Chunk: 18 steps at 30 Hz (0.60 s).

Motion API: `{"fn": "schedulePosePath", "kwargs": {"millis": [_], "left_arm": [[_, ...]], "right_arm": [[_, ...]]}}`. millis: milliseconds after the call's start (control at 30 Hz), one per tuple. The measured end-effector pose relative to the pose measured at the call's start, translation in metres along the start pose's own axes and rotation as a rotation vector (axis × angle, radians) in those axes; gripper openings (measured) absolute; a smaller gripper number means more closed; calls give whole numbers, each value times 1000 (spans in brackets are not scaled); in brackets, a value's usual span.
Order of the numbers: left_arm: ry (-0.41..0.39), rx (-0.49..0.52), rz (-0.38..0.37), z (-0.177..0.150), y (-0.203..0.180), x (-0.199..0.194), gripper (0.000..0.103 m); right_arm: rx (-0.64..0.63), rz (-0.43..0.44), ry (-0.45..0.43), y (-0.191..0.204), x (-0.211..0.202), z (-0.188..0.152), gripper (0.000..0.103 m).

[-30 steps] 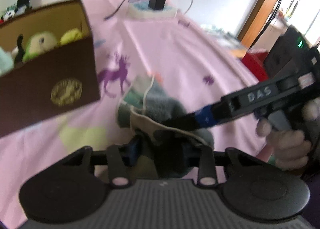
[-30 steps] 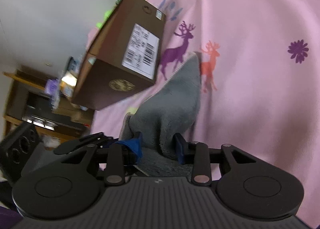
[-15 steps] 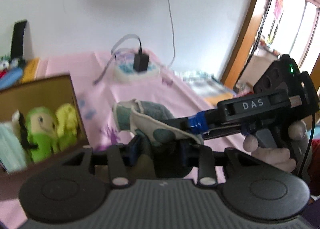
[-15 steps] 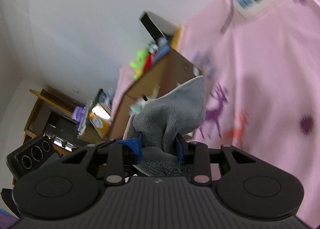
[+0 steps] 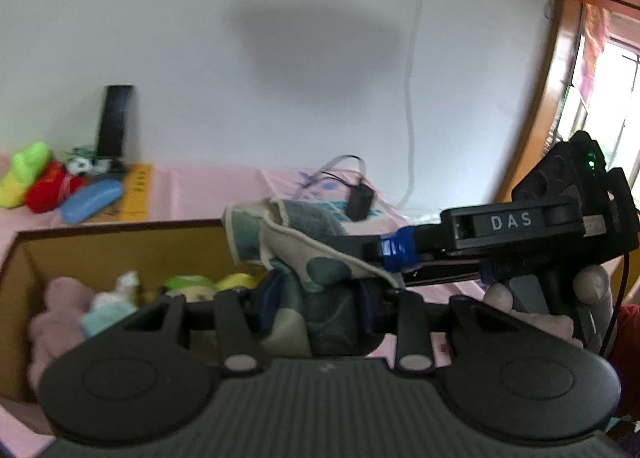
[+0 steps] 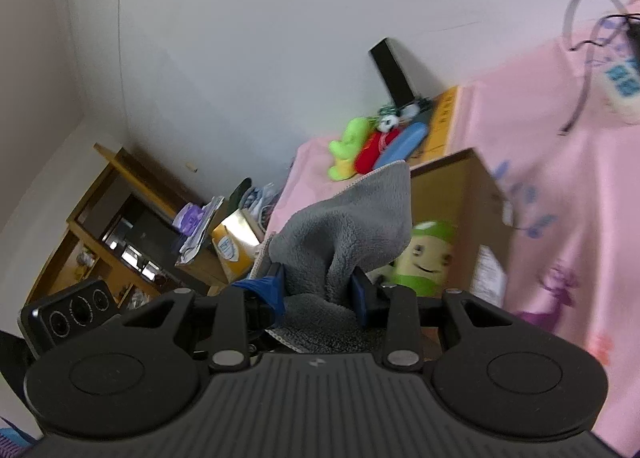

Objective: Organize soft objects
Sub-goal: 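Carry the grey cloth over the box with the right gripper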

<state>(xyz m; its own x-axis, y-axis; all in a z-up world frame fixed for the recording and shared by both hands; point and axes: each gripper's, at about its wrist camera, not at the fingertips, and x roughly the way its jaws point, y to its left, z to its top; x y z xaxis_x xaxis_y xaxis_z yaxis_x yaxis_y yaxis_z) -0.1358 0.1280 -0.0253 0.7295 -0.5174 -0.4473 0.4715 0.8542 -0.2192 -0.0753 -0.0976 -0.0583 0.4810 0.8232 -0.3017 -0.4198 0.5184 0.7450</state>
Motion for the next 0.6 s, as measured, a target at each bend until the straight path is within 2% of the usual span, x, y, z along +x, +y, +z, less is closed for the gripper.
{"fn": "schedulePosePath", "kwargs": {"millis": [333,500,600], "left_arm": [[-9,-37,89,2,86,-26,33],[37,-59,126,-5,123,-22,34],[84,-80,149,-15,144,-13,37]], "right_arm": [[-42,27,46,28,88,5,18],[-37,6,69,28,126,0,18],[-15,-35,95,23,147,-7,18]]}}
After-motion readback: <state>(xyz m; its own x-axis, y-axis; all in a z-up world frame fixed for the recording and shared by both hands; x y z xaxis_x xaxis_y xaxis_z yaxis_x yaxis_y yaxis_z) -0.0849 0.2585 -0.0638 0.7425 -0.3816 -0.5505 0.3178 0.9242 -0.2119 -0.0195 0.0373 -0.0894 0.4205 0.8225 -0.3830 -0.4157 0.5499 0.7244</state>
